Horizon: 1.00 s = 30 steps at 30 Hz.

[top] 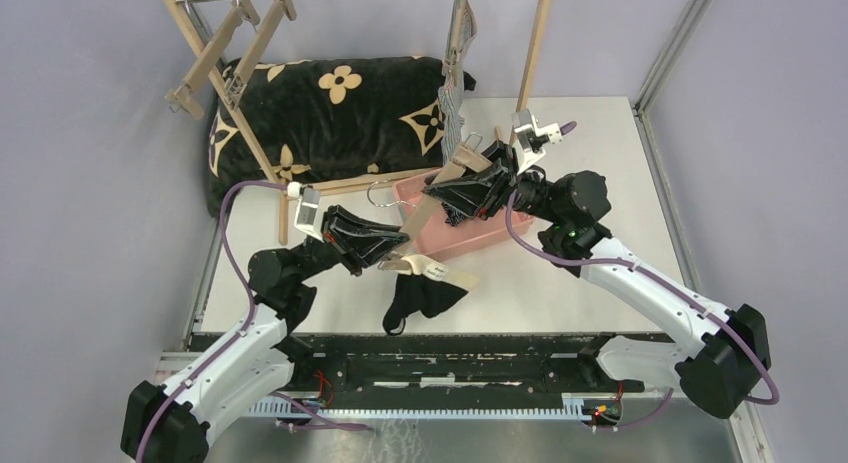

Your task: Remove the underwear clipped to the hanger

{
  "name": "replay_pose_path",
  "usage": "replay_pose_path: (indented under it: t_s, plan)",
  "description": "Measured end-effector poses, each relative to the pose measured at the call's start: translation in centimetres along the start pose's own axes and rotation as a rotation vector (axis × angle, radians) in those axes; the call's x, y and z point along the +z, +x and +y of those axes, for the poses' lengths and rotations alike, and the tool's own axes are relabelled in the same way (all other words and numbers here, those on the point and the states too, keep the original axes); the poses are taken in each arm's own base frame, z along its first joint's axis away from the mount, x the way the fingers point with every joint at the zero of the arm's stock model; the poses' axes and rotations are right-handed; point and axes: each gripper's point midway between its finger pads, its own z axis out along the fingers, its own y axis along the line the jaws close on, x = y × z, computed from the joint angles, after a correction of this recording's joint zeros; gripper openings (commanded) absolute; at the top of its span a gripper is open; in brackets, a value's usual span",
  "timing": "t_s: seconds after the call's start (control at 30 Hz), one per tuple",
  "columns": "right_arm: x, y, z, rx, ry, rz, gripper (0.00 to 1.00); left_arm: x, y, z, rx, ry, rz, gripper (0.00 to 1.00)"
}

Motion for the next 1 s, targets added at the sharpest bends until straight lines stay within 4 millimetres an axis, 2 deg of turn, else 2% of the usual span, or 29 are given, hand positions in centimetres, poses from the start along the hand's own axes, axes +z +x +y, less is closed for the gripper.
replay_pose_path:
  t_s: [0.03,0.07,0.13,0.17,0.27,0.37,0.43,0.57,0.7,0.73,0.77,0.8,0.87,1.0]
  plan:
    - [0.07,-0.06,0.06,0.000,-0.001,0.003,0.49,0.01,-0.04,-0.03,0.002,0.002,-0.002,0.03]
    - [0.12,-0.12,0.10,-0.005,-0.001,0.005,0.55,0.02,-0.20,-0.17,0.007,0.005,-0.008,0.03]
    - [0.10,0.07,0.04,-0.012,0.003,0.015,0.57,0.00,-0.48,-0.29,0.012,0.003,-0.020,0.03]
    - [0.07,0.19,0.02,-0.016,0.006,0.021,0.56,-0.01,-0.58,-0.33,0.013,0.002,-0.023,0.03]
    - [-0.09,0.42,0.01,-0.027,0.014,0.035,0.44,-0.04,-0.69,-0.41,0.014,0.001,-0.027,0.03]
    - [-0.22,0.30,0.16,-0.042,0.014,0.038,0.22,-0.04,-0.70,-0.40,0.014,0.000,-0.028,0.03]
    - [-0.26,0.33,0.28,-0.037,0.011,0.041,0.03,-0.04,-0.72,-0.38,0.014,-0.001,-0.029,0.03]
    - [-0.28,0.33,0.41,-0.024,0.010,0.044,0.01,0.00,-0.63,-0.36,0.014,0.002,-0.026,0.04]
    - [-0.30,0.33,0.44,-0.024,0.010,0.044,0.01,0.01,-0.55,-0.30,0.010,-0.001,-0.023,0.20]
    - [-0.30,0.32,0.45,-0.023,0.010,0.044,0.01,0.01,-0.53,-0.25,0.008,-0.003,-0.023,0.36]
    - [-0.31,0.30,0.47,-0.024,0.010,0.044,0.01,0.01,-0.54,-0.17,0.006,-0.009,-0.025,0.47]
    - [-0.32,0.31,0.50,-0.024,0.009,0.045,0.01,0.01,-0.56,-0.04,0.006,-0.016,-0.027,0.50]
    - [-0.34,0.40,0.47,-0.030,0.008,0.049,0.01,-0.05,-0.47,0.34,-0.008,-0.040,-0.026,0.51]
    - [-0.37,0.54,0.40,-0.029,0.010,0.054,0.01,-0.24,-0.46,0.57,-0.021,-0.067,-0.027,0.45]
